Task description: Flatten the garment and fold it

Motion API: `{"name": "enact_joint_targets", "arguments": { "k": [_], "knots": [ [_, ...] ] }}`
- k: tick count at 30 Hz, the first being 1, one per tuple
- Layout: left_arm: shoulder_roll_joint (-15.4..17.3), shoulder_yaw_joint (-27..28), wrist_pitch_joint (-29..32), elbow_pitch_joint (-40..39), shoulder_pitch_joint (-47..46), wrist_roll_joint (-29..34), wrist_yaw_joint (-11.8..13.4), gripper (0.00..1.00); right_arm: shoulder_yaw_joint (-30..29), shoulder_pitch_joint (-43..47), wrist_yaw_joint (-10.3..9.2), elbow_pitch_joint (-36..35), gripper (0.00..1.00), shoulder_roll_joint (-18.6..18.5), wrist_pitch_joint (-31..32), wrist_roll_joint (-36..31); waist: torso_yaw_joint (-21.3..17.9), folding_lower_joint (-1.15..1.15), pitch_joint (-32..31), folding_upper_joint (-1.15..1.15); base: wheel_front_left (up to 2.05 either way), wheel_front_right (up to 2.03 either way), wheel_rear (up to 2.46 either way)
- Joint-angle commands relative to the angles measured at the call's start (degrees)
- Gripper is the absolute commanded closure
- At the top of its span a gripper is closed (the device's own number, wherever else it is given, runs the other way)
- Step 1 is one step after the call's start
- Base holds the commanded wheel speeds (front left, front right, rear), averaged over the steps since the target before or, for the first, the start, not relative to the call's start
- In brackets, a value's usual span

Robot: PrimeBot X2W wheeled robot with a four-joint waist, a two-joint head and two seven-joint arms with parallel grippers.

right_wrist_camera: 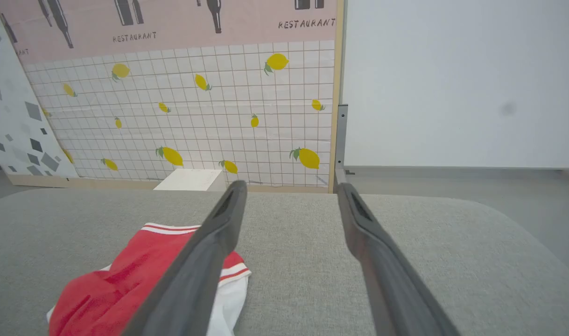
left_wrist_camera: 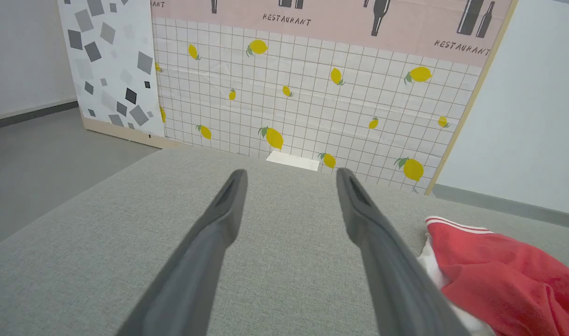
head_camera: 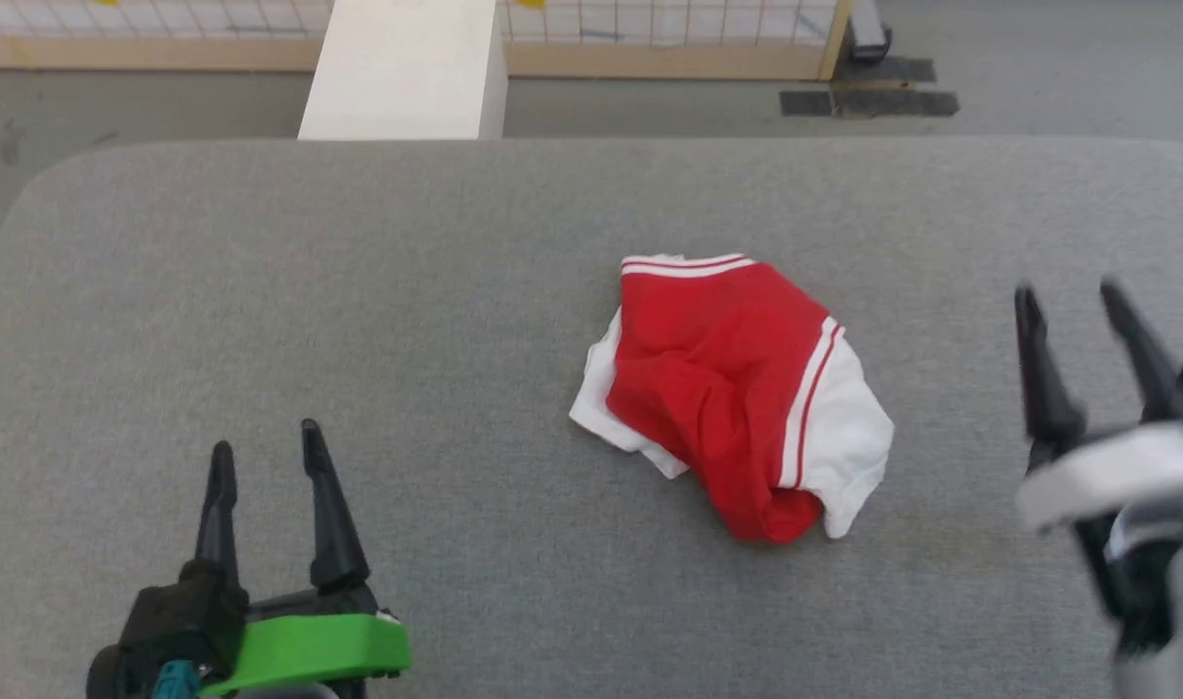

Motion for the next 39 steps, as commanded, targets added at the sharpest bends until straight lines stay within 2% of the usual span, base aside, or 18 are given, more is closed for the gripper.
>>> {"name": "enact_joint_targets", "arguments": {
  "k": [1,9,16,25,26,27,28,32,34,39],
  "knots": [
    [-0.94,0.25,-0.25,0.52,-0.37,1.22,-1.05,0.00,0.71,-3.34,-0.08,-0.76,0.00,-2.69,3.37,1.63,1.97,0.00,2.40,0.00,0.00,0.00,0.00],
    [-6.81,1.79,-0.26,2.87,-2.31,3.83,-5.76,0.00,6.52,-17.43,-0.08,1.64,0.00,-13.55,27.00,13.36,5.38,0.00,8.41,0.00,0.00,0.00,0.00],
    [-10.08,1.91,-0.26,4.87,-4.92,6.11,-9.61,0.00,9.89,-22.52,-0.08,9.14,0.00,-17.07,45.88,17.30,8.53,0.00,12.79,0.00,0.00,0.00,0.00],
    [-11.72,0.91,-0.26,6.82,-7.19,6.98,-11.83,0.00,15.38,-21.55,-0.08,10.77,0.00,-20.16,52.28,19.23,11.90,0.00,15.79,0.00,0.00,0.00,0.00],
    [-11.79,0.79,-0.26,7.01,-7.28,6.93,-11.91,0.00,15.91,-21.05,-0.08,11.23,0.20,-20.35,52.85,19.43,12.07,0.00,15.82,0.00,0.00,0.00,0.00],
    [-11.84,0.68,-0.26,7.17,-7.34,6.85,-11.98,0.00,16.31,-20.64,-0.08,11.55,0.67,-20.51,53.13,19.51,12.20,0.00,15.79,0.00,0.00,0.00,0.00],
    [-11.88,0.59,-0.26,7.37,-7.43,6.77,-12.04,0.00,16.73,-20.23,-0.08,11.79,1.00,-20.73,53.13,19.52,12.33,0.00,15.71,0.00,0.00,0.00,0.00],
    [-11.96,0.82,-0.26,7.93,-7.39,6.32,-11.81,0.00,17.34,-19.79,-0.08,11.46,1.00,-21.12,51.74,20.05,11.87,0.00,14.51,0.00,0.00,0.00,0.00],
    [-11.97,1.77,-0.26,8.16,-6.78,6.07,-11.50,0.00,17.23,-21.79,-0.08,9.45,1.00,-21.99,49.95,20.90,10.13,0.00,12.08,0.00,0.00,0.00,0.00],
    [-11.98,3.12,-0.26,8.09,-5.17,5.83,-11.58,0.00,15.64,-24.46,-0.08,7.08,1.00,-24.59,50.74,21.66,7.91,0.00,8.81,0.00,0.00,0.00,0.00]
  ]
}}
